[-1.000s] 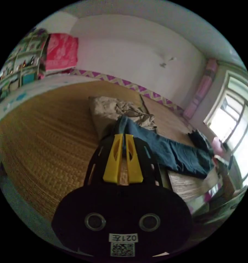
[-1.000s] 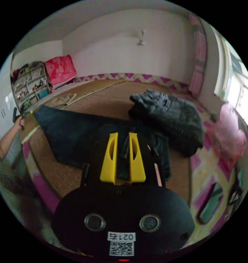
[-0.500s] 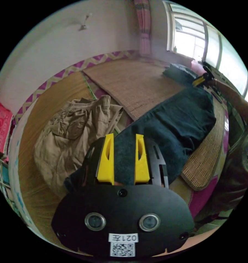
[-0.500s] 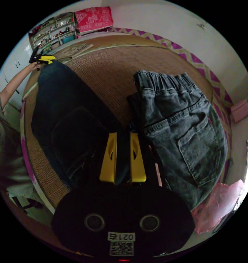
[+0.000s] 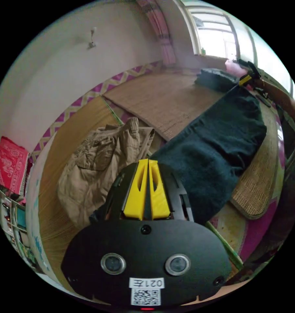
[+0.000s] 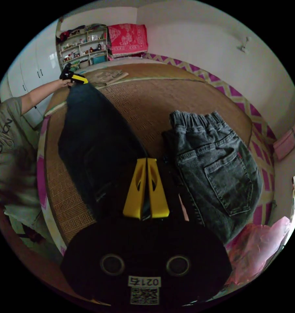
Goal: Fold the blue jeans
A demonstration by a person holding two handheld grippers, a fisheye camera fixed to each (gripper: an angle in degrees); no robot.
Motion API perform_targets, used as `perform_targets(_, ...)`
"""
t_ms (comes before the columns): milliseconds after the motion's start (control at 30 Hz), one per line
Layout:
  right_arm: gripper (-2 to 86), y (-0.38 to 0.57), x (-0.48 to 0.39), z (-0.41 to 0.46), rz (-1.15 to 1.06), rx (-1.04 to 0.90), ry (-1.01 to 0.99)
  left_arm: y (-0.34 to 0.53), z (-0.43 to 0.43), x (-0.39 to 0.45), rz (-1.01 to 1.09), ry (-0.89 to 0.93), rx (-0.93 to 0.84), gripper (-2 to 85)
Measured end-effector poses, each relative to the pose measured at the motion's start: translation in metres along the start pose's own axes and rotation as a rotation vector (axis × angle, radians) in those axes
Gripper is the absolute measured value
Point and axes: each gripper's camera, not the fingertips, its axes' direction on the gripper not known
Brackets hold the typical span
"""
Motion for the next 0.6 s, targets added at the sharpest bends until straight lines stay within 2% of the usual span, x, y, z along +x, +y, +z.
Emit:
perform_targets(133,-1.0,0.034,-0.062,-0.097,-0.06,0.176,0.052,0.05,-0.097,0.022,-0.026,0.018,0.269,-1.0)
perform_targets(233,-1.0,0.08,-0.117,-0.163,-0.098,0.276,0.034,0.106,-0.155,0.043,-0.053,0.056,0.364,-1.0)
perform_targets(400,-1.0,0.156,-0.202,-0.189,-0.124,0.199,-0.064,0.197,-0.182,0.085,-0.114,0.203,0.321,-1.0)
perform_targets(533,-1.0,0.203,-0.247,-0.132,-0.062,0.0,-0.121,0.257,-0.15,0.116,-0.244,0.281,0.196,-0.9)
perform_targets(600,-1.0,0.217,-0.25,-0.111,-0.004,-0.013,-0.119,0.277,-0.135,0.123,-0.318,0.285,0.175,-0.9)
